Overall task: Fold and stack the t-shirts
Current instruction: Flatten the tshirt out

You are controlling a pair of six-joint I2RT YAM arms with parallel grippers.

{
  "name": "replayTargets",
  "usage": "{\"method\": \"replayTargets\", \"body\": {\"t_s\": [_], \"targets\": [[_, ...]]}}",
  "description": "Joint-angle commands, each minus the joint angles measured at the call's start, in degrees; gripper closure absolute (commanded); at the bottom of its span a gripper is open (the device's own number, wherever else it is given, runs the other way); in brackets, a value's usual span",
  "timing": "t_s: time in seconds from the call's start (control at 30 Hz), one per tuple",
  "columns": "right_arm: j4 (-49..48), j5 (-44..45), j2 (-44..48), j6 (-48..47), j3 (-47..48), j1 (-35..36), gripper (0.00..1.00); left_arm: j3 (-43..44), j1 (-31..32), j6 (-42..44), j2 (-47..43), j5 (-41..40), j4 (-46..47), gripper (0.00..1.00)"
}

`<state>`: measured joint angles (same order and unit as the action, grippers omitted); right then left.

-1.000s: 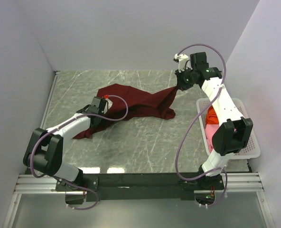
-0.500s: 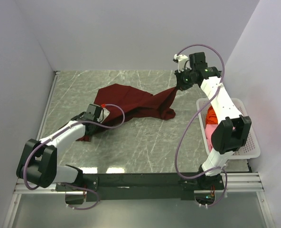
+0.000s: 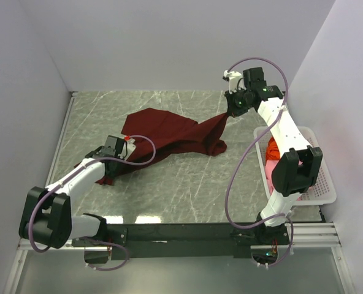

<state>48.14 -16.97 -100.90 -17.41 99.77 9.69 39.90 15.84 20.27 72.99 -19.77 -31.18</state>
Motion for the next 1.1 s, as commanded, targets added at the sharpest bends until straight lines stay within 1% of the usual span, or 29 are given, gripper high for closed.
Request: {"method": "replayTargets", "body": {"t_s": [0.0,0.07,0.1,0.17,0.2,0.27,0.3,0.37,0.4,0.47,0.5,0.57,0.6,0.67,0.7,0.77,0.8,0.97,1.07], "targets": [[-0.68,0.80,-0.08,0.01,2.89,-0.64,1.00,-0.44,-0.54,0.64,-2.06,-0.09,-1.87,0.69],[-0.59,0.54,-0.08,0.01,2.80,-0.55,1.00,-0.52,-0.63,0.73,-1.89,-0.01,-1.43,0.74],[-0.59,0.36,-0.08,0.01,2.89,-0.55,1.00,-0.26,-0.63,0.73,-1.80,0.08,-1.34,0.78],[-0.42,0.27,0.09,-0.17,2.63,-0.55,1.00,0.26,-0.80,0.64,-1.27,0.17,-1.60,0.81],[-0.50,0.27,0.09,-0.26,2.63,-0.55,1.00,0.70,-0.89,0.82,-1.27,0.34,-1.78,0.88],[-0.50,0.27,0.35,-0.43,2.80,-0.55,1.00,1.84,-1.85,1.43,-1.27,0.52,-2.22,0.95],[-0.50,0.19,0.36,-0.35,3.15,-0.64,1.00,3.76,-2.38,1.96,-1.27,0.87,-2.39,0.99],[-0.50,0.18,0.18,-0.08,5.34,-0.64,1.00,6.75,-4.83,3.80,-0.84,1.48,-2.92,0.99],[-0.59,0.27,0.09,-0.08,6.40,-0.64,1.00,10.95,-5.81,4.51,-0.49,2.18,-3.01,0.99],[-1.29,0.97,-0.43,0.09,10.33,-0.64,1.00,15.88,-8.78,6.26,1.09,2.45,-2.57,0.99],[-1.73,1.41,-0.70,0.18,11.75,-0.64,1.00,21.65,-9.59,6.71,1.97,2.72,-2.48,0.99],[-3.48,2.98,-1.40,0.71,16.50,-0.64,1.00,27.83,-11.95,7.32,5.04,3.15,-2.13,0.99],[-4.10,3.61,-1.75,0.97,18.08,-0.64,1.00,33.95,-12.75,7.24,6.19,3.68,-2.04,0.99],[-6.55,5.88,-2.28,1.93,22.30,-0.64,1.00,40.05,-14.68,6.45,9.70,4.74,-1.96,1.00],[-7.52,6.59,-2.37,2.20,23.53,-0.64,1.00,45.39,-15.21,6.19,10.84,5.09,-1.96,0.99],[-10.59,8.44,-2.28,2.90,26.26,-0.73,1.00,49.64,-17.31,5.39,13.40,5.70,0.14,1.00],[-11.48,10.01,-2.02,2.99,27.05,-0.64,1.00,53.31,-17.85,5.22,14.01,6.32,0.68,1.00],[-16.84,14.15,0.70,5.36,32.07,-0.73,1.00,62.56,-20.23,3.90,15.08,8.96,4.01,1.00],[-20.09,15.83,5.27,7.12,31.98,-0.64,1.00,64.51,-20.32,3.63,12.71,9.31,6.29,1.00]]}}
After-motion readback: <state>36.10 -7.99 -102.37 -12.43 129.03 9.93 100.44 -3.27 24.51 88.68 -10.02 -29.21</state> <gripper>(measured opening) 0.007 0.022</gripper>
